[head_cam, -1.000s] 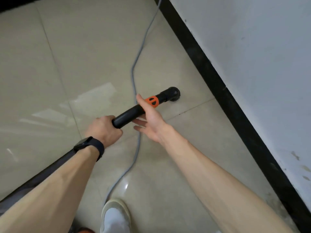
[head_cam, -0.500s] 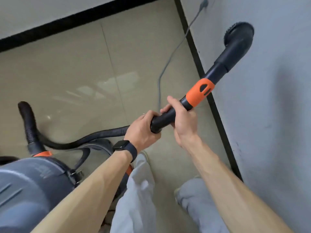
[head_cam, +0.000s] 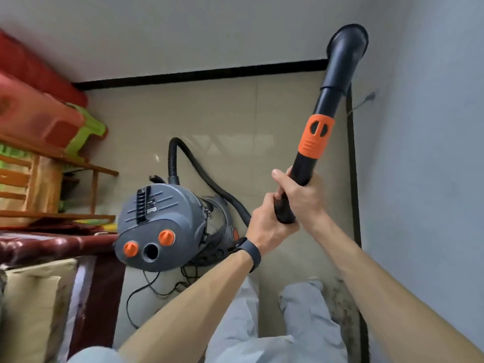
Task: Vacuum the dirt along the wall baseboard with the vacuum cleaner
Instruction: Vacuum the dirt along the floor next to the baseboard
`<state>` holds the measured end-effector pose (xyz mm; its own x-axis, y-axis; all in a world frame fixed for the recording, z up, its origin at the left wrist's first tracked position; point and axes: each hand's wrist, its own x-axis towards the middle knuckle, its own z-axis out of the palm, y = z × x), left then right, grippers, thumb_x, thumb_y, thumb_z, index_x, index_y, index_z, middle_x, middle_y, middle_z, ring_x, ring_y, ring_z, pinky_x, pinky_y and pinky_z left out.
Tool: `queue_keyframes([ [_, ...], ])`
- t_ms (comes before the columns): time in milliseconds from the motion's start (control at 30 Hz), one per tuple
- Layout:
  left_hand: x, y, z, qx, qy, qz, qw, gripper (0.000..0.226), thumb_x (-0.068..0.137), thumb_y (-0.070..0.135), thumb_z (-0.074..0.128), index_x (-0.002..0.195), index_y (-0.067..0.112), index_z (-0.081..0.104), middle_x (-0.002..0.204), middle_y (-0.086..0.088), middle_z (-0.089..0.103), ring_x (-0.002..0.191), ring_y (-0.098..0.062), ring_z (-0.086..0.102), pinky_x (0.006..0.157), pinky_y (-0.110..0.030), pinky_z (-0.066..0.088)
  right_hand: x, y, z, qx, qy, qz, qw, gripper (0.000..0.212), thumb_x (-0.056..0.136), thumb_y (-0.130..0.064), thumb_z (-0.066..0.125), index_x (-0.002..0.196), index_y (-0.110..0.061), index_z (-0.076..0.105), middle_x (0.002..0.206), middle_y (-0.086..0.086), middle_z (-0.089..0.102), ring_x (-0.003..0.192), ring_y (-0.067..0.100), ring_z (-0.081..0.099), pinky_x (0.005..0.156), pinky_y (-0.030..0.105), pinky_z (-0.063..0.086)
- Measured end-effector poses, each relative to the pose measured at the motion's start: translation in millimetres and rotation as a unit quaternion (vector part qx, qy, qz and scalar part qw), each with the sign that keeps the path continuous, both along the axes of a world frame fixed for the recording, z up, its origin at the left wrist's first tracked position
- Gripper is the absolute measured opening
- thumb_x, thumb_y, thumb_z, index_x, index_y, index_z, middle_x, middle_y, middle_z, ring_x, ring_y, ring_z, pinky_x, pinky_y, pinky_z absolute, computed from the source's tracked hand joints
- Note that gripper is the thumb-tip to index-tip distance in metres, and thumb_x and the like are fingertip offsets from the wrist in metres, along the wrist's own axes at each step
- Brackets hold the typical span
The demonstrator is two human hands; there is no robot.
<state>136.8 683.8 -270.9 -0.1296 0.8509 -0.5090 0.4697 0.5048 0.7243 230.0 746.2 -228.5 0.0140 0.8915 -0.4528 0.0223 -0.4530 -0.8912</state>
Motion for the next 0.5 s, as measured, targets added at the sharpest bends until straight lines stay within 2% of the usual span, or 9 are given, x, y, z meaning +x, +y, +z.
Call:
queue_keyframes([
  [67, -20.1, -10.5, 17.4, -0.011, 0.010, -0.033, 0.999, 0.060, 0.064, 0.051, 0.075, 0.113, 0.037, 0.044, 0.091, 0.011, 0.068, 0.079, -0.010, 0.067, 0.068, -0.031, 0.057, -23.7, -5.2, 12.1, 0.008, -0.030, 0.007, 0.999, 0.039, 0.072, -0.032, 0.072, 0.068, 0.000, 0.051, 0.057, 0.014, 0.053, 0.054, 0.025, 0.052, 0.059, 0.048, 0.052],
  [167, -57.2, -27.3, 30.9, -0.009, 0.029, -0.106, 0.994, 0.068, 0.063, 0.058, 0.076, 0.120, 0.035, 0.047, 0.094, 0.015, 0.069, 0.085, -0.009, 0.067, 0.073, -0.033, 0.057, -60.6, -22.4, 14.7, 0.019, -0.089, 0.068, 0.994, 0.029, 0.068, -0.033, 0.069, 0.067, -0.012, 0.049, 0.052, -0.006, 0.049, 0.051, 0.019, 0.046, 0.053, 0.035, 0.041],
  [233, -90.2, -39.4, 26.9, -0.008, 0.058, -0.147, 0.987, 0.068, 0.065, 0.055, 0.080, 0.122, 0.033, 0.050, 0.103, 0.017, 0.065, 0.095, -0.006, 0.063, 0.081, -0.029, 0.054, -82.1, -40.1, 5.2, 0.015, -0.120, 0.120, 0.985, 0.023, 0.067, -0.032, 0.068, 0.066, -0.017, 0.050, 0.050, -0.011, 0.052, 0.047, 0.011, 0.046, 0.049, 0.028, 0.039],
  [300, -134.5, -52.4, 15.6, -0.010, 0.146, -0.165, 0.975, 0.067, 0.071, 0.046, 0.078, 0.128, 0.029, 0.048, 0.120, 0.009, 0.059, 0.111, -0.013, 0.055, 0.090, -0.028, 0.047, -101.9, -55.7, -10.5, 0.006, -0.143, 0.150, 0.978, 0.024, 0.069, -0.029, 0.070, 0.063, -0.020, 0.049, 0.049, -0.014, 0.051, 0.046, 0.007, 0.044, 0.045, 0.021, 0.035],
  [333, -161.4, -58.6, 8.2, -0.014, 0.204, -0.143, 0.969, 0.067, 0.074, 0.044, 0.074, 0.131, 0.027, 0.045, 0.128, 0.005, 0.055, 0.119, -0.018, 0.051, 0.096, -0.031, 0.044, -111.8, -62.3, -21.5, 0.000, -0.153, 0.158, 0.976, 0.028, 0.072, -0.025, 0.073, 0.061, -0.021, 0.047, 0.049, -0.014, 0.049, 0.047, 0.008, 0.042, 0.045, 0.020, 0.033],
  [400, -221.4, -69.9, -10.2, -0.038, 0.282, -0.029, 0.958, 0.070, 0.077, 0.046, 0.069, 0.138, 0.023, 0.042, 0.140, -0.002, 0.046, 0.130, -0.025, 0.043, 0.106, -0.036, 0.039, -129.6, -74.7, -47.8, -0.020, -0.177, 0.168, 0.970, 0.035, 0.076, -0.018, 0.076, 0.060, -0.021, 0.045, 0.050, -0.010, 0.046, 0.052, 0.010, 0.038, 0.049, 0.026, 0.036],
  [500, -308.8, -76.7, -40.7, -0.095, 0.344, 0.110, 0.928, 0.090, 0.076, 0.056, 0.070, 0.146, 0.017, 0.032, 0.152, -0.012, 0.032, 0.141, -0.032, 0.029, 0.115, -0.042, 0.028, -150.4, -87.4, -85.5, -0.079, -0.202, 0.157, 0.963, 0.025, 0.075, -0.019, 0.077, 0.064, -0.018, 0.055, 0.056, -0.003, 0.060, 0.061, 0.027, 0.056, 0.060, 0.038, 0.048],
])
